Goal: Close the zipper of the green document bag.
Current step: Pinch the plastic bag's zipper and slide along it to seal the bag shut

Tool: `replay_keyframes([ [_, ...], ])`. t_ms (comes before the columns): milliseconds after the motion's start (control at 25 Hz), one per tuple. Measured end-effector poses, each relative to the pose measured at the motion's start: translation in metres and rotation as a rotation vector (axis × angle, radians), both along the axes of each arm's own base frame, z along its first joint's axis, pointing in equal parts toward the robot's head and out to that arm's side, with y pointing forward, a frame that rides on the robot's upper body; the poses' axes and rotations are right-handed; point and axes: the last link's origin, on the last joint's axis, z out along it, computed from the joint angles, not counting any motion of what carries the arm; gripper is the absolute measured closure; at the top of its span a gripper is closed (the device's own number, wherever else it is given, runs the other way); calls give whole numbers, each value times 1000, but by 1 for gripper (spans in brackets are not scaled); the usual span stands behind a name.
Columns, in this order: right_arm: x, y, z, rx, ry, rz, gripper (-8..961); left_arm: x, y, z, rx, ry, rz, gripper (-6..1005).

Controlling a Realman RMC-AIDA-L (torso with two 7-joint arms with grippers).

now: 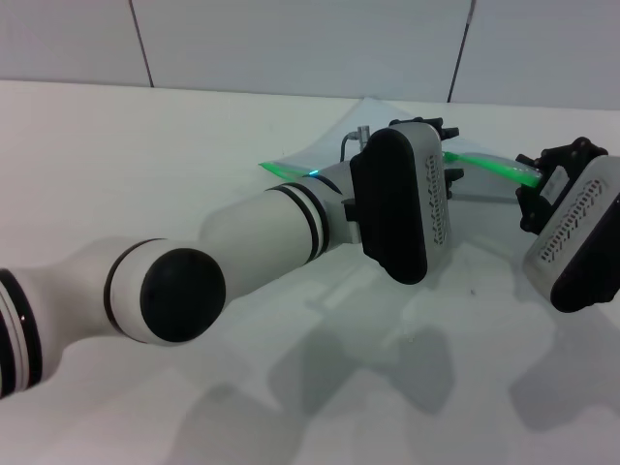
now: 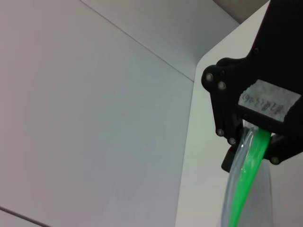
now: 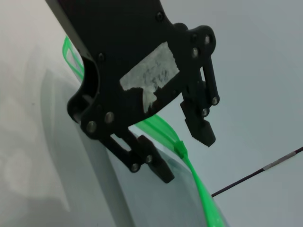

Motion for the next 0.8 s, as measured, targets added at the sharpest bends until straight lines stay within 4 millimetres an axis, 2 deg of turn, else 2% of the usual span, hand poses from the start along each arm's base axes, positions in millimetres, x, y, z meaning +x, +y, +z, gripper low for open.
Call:
replay_keyframes([
  [400, -3, 1, 1, 3, 2, 9, 900, -1, 4, -1, 3, 17, -5, 629],
  [800, -6, 0, -1, -3, 3, 17, 900, -2, 5, -1, 1, 23, 0, 661],
])
